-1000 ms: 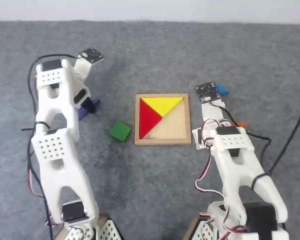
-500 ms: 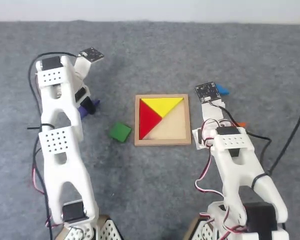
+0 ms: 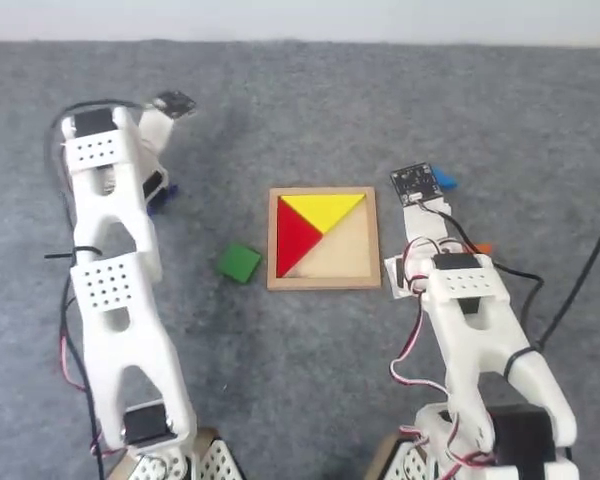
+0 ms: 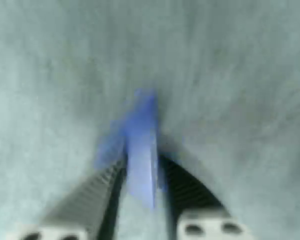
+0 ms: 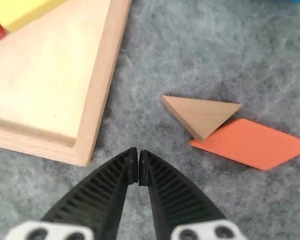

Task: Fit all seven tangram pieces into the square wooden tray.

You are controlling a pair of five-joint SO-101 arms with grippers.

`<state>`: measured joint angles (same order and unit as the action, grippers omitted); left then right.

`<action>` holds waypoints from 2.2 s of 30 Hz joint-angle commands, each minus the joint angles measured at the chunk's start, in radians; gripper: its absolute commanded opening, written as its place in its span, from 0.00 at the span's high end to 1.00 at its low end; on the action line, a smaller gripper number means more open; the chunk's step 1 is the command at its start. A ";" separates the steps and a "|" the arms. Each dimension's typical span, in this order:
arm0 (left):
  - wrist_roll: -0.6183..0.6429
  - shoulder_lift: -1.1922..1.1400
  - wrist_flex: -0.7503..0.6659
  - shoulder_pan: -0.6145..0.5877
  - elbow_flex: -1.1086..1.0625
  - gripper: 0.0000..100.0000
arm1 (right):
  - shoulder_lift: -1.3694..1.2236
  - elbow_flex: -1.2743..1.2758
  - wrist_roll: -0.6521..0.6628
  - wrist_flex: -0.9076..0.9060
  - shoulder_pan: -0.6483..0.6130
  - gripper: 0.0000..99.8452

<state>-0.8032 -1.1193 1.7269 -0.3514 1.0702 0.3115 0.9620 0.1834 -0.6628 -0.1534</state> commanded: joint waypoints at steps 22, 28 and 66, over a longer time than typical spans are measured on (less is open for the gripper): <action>0.485 0.358 -0.440 -0.072 -0.314 0.86 | 0.061 -0.009 -0.005 0.013 -0.002 0.98; 0.842 0.318 -0.316 -0.015 -0.306 0.98 | 0.059 -0.009 -0.005 0.012 -0.002 0.98; 1.516 0.198 -0.497 -0.037 -0.300 0.99 | 0.054 0.018 -0.005 0.047 -0.001 0.98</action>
<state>0.6191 -0.9045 1.2789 -0.3805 0.7219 0.3115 0.9881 0.1834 -0.6352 -0.1565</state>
